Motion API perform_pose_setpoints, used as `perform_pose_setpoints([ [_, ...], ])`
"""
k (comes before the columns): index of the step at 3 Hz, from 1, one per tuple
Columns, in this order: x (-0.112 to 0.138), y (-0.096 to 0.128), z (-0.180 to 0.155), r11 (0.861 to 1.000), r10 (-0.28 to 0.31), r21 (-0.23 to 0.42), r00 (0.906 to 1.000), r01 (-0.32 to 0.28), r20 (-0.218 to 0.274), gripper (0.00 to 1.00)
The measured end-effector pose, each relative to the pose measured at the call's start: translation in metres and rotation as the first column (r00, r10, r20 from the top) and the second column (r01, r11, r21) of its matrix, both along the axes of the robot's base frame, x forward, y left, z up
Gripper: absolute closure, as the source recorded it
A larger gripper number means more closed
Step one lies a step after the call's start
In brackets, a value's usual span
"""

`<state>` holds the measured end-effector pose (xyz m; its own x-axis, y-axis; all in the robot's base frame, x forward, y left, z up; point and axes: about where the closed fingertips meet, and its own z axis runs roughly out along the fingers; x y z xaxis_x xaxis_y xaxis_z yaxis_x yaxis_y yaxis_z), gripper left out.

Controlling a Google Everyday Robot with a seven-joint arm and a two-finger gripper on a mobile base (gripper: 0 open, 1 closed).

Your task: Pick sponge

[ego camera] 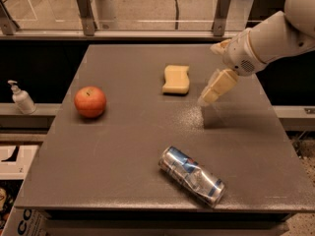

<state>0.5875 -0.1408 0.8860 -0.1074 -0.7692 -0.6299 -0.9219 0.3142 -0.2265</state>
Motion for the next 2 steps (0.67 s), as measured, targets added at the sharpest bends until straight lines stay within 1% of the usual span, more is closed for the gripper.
perform_pose_setpoints([
  [1,0.023,0.017,-0.018,0.999,0.012,0.031,0.9999,-0.012,-0.010,0.00],
  [2,0.044,0.028,-0.036,0.999,0.010,0.047,0.9994,-0.008,-0.032,0.00],
])
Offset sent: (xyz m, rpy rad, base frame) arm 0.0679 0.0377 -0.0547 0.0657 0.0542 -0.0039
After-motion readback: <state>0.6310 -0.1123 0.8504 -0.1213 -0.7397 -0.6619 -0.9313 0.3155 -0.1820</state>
